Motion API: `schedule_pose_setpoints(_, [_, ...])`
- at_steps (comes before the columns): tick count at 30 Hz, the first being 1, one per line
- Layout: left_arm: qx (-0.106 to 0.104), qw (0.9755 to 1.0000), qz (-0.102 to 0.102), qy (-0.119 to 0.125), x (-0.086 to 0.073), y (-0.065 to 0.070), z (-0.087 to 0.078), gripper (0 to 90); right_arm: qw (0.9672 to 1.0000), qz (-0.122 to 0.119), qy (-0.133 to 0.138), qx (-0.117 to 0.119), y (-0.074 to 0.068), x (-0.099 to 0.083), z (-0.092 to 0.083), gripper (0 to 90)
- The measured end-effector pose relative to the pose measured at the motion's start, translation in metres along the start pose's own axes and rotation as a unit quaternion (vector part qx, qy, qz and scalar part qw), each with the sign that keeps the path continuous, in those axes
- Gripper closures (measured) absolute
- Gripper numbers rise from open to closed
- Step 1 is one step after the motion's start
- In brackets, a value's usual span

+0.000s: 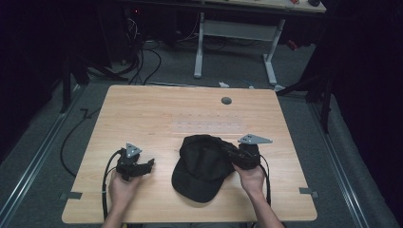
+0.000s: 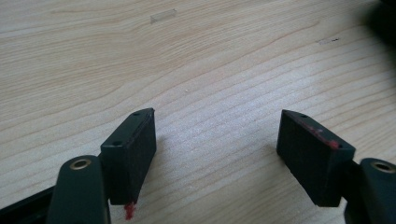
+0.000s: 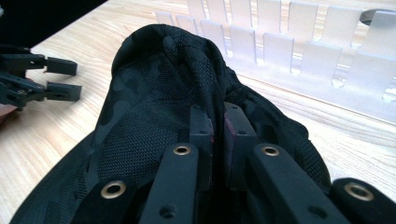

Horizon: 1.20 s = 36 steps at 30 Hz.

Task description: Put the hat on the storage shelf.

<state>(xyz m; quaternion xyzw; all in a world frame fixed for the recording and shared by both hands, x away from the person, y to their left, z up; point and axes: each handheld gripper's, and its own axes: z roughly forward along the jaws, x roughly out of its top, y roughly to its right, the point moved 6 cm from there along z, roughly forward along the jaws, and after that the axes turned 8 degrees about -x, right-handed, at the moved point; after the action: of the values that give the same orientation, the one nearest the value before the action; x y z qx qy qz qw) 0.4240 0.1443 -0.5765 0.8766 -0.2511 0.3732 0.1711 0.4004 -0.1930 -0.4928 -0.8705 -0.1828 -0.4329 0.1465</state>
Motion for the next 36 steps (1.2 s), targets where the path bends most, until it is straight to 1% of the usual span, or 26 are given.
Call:
schedule_pose_setpoints(3, [0.000,1.0000,-0.001,0.002,0.000,0.000,0.000,28.7,0.9999,-0.001,0.008,0.007,-0.001,0.002,-0.004,84.1])
schedule_pose_setpoints(7, [-0.004,1.0000,-0.006,0.004,0.001,-0.001,0.000,28.4,0.9997,-0.015,0.016,0.011,-0.003,0.006,-0.010,84.2])
schedule_pose_setpoints(8, [-0.009,0.9999,-0.011,0.007,0.001,-0.001,0.000,28.2,0.9995,-0.019,0.020,0.014,-0.003,0.007,-0.012,84.2])
schedule_pose_setpoints(10, [-0.013,0.9998,-0.014,0.009,0.001,-0.002,0.000,27.5,0.9993,-0.022,0.024,0.019,-0.005,0.010,-0.016,84.3])
schedule_pose_setpoints(11, [-0.018,0.9996,-0.019,0.011,0.001,-0.002,0.000,27.5,0.9992,-0.022,0.027,0.022,-0.006,0.011,-0.018,84.3])
schedule_pose_setpoints(12, [-0.018,0.9996,-0.019,0.011,0.001,-0.002,0.000,27.5,0.9992,-0.022,0.027,0.022,-0.006,0.011,-0.018,84.3])
schedule_pose_setpoints(13, [-0.024,0.9994,-0.021,0.013,0.002,-0.003,0.000,27.5,0.9989,-0.024,0.031,0.027,-0.007,0.013,-0.022,84.3])
schedule_pose_setpoints(15, [-0.031,0.9993,-0.019,0.009,0.002,-0.002,-0.001,27.5,0.9985,-0.025,0.037,0.033,-0.008,0.015,-0.026,84.3])
schedule_pose_setpoints(17, [-0.048,0.9986,-0.023,0.002,0.003,0.001,-0.001,27.5,0.9982,-0.027,0.040,0.036,-0.009,0.017,-0.030,84.3])
schedule_pose_setpoints(20, [-0.076,0.9967,-0.028,-0.004,0.004,0.006,-0.002,27.6,0.9976,-0.032,0.045,0.042,-0.011,0.020,-0.035,84.3])
schedule_pose_setpoints(23, [-0.094,0.9954,-0.017,-0.001,0.006,0.015,-0.006,26.5,0.9968,-0.039,0.051,0.048,-0.013,0.023,-0.039,84.3])
schedule_pose_setpoints(24, [-0.102,0.9947,-0.015,0.003,0.007,0.018,-0.008,26.4,0.9966,-0.040,0.052,0.050,-0.014,0.023,-0.041,84.3])
schedule_pose_setpoints(25, [-0.114,0.9934,-0.014,0.007,0.008,0.022,-0.011,26.4,0.9964,-0.040,0.054,0.052,-0.014,0.024,-0.042,84.3])
schedule_pose_setpoints(26, [-0.114,0.9934,-0.014,0.007,0.008,0.022,-0.011,26.2,0.9962,-0.042,0.055,0.052,-0.015,0.024,-0.043,84.3])
schedule_pose_setpoints(27, [-0.143,0.9895,-0.013,0.016,0.012,0.028,-0.015,25.8,0.9960,-0.043,0.057,0.053,-0.015,0.025,-0.044,84.3])
schedule_pose_setpoints(28, [-0.156,0.9876,-0.009,0.019,0.014,0.032,-0.018,25.4,0.9958,-0.045,0.059,0.053,-0.015,0.025,-0.044,84.3])
schedule_pose_setpoints(29, [-0.156,0.9876,-0.009,0.019,0.014,0.032,-0.018,25.3,0.9957,-0.045,0.059,0.054,-0.016,0.025,-0.045,84.3])
schedule_pose_setpoints(31, [-0.178,0.9838,0.004,0.019,0.019,0.039,-0.022,25.1,0.9955,-0.047,0.060,0.055,-0.016,0.026,-0.045,84.3])
schedule_pose_setpoints(32, [-0.199,0.9797,0.014,0.019,0.023,0.047,-0.025,24.5,0.9953,-0.049,0.063,0.056,-0.016,0.026,-0.046,84.3])
schedule_pose_setpoints(36, [-0.240,0.9704,0.021,0.022,0.028,0.060,-0.030,23.0,0.9948,-0.054,0.067,0.055,-0.016,0.027,-0.047,84.3])
